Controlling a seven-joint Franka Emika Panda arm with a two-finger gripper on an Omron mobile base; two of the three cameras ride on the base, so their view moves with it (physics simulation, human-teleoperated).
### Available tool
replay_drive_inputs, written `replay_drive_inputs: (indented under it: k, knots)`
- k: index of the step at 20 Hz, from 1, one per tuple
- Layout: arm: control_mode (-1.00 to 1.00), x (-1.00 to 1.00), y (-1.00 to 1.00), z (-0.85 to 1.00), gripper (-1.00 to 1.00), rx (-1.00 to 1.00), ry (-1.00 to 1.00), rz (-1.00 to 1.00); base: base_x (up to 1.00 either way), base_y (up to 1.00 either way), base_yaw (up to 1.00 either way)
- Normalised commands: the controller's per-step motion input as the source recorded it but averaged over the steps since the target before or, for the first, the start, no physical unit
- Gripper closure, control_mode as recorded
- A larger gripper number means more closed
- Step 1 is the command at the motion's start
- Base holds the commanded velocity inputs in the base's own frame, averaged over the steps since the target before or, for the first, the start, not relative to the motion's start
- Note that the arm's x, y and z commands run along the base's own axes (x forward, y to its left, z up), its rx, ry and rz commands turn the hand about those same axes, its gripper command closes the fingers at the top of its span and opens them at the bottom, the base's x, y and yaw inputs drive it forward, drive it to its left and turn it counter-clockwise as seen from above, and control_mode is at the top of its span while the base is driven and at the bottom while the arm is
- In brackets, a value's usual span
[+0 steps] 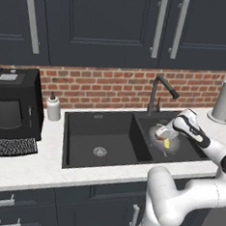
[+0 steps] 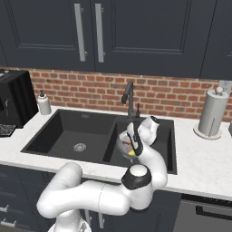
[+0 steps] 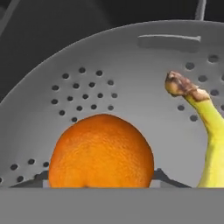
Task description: Put the colander in the sink, put the tangerine, banana in the colander, and turn on the sink faucet and pour water over the colander.
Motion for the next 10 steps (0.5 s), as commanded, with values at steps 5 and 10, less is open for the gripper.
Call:
replay_drive_inputs:
  k: [5,10]
  knots:
    - [-1.0,-0.39,0.0,0.01,-1.0,-0.05,0.0,-0.03,0.0,0.0,0.0]
    - [-1.0,-0.4,0.0,0.1,-1.0,-0.08,-0.01,-0.08,0.0,0.0,0.0]
